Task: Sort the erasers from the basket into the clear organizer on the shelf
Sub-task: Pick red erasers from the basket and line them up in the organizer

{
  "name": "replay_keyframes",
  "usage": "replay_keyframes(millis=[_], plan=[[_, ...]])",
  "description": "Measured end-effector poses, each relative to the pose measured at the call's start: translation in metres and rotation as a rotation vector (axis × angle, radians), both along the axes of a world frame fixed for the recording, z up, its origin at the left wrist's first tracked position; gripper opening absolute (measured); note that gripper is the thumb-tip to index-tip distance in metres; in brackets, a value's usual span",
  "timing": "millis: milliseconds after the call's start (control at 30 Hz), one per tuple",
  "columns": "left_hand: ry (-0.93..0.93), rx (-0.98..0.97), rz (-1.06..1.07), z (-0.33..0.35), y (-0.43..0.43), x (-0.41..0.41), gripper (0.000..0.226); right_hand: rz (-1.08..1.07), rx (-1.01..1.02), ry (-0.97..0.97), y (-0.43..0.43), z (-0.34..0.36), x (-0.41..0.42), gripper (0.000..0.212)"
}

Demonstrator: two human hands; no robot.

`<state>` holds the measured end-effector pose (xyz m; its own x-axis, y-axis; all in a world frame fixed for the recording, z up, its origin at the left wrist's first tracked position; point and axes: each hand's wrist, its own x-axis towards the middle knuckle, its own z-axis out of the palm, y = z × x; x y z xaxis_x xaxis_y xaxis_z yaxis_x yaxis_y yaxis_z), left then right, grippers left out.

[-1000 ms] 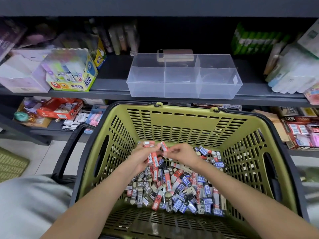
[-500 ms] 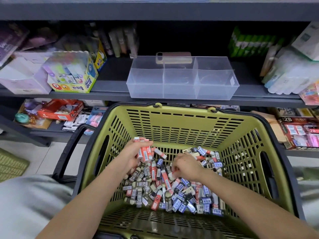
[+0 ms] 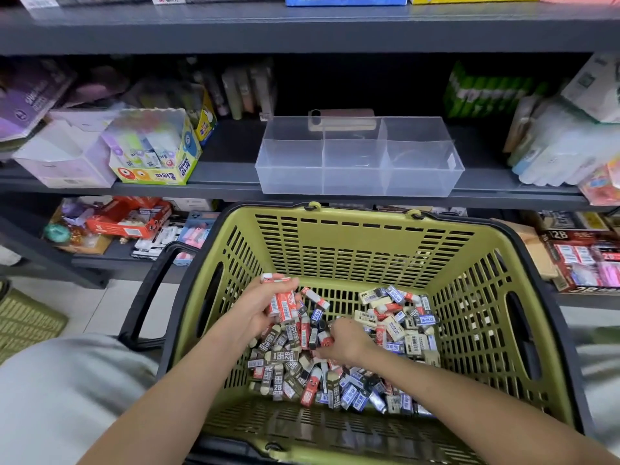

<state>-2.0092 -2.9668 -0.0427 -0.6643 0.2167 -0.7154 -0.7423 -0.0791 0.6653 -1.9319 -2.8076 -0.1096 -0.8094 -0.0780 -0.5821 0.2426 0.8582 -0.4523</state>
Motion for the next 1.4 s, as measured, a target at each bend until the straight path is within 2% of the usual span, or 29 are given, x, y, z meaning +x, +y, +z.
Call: replay_keyframes(millis=[133,367,500,567,700,800,867,967,1167,1400], plan=[[-0.01,-0.001,-0.005,-0.003,0.005,0.003,0.06,-0.161,-0.103,0.022,0.017,-0.002,0.008,0.045],[-0.01,-0.012,-0.003,-0.006,0.004,0.004,0.064,-0.222,-0.116,-0.055,0.001,-0.002,0.008,0.035],[-0.005,-0.008,-0.011,-0.007,0.004,0.005,0.062,-0.287,-0.191,-0.113,0.003,-0.003,0.011,0.029],[-0.003,-0.02,-0.019,-0.009,0.004,0.006,0.063,-0.36,-0.267,-0.114,0.01,0.004,0.01,0.027],[0.003,-0.048,-0.063,-0.012,0.008,0.01,0.063,-0.549,-0.596,0.015,0.018,0.039,-0.007,0.023],[0.004,-0.006,-0.11,-0.011,0.014,0.011,0.058,-0.503,-0.707,0.072,0.011,0.066,-0.019,0.015],[0.018,0.047,-0.14,-0.009,0.018,0.011,0.058,-0.433,-0.697,0.126,0.002,0.073,-0.022,0.016],[0.041,0.057,-0.115,-0.006,0.019,0.011,0.067,-0.438,-0.69,0.175,-0.007,0.077,-0.023,0.018],[0.034,0.068,-0.082,0.004,0.016,-0.002,0.072,-0.419,-1.068,-0.082,0.008,0.09,-0.03,0.026],[0.065,0.125,-0.109,0.015,0.007,-0.012,0.055,-0.473,-0.929,0.058,-0.001,0.097,-0.043,0.042]])
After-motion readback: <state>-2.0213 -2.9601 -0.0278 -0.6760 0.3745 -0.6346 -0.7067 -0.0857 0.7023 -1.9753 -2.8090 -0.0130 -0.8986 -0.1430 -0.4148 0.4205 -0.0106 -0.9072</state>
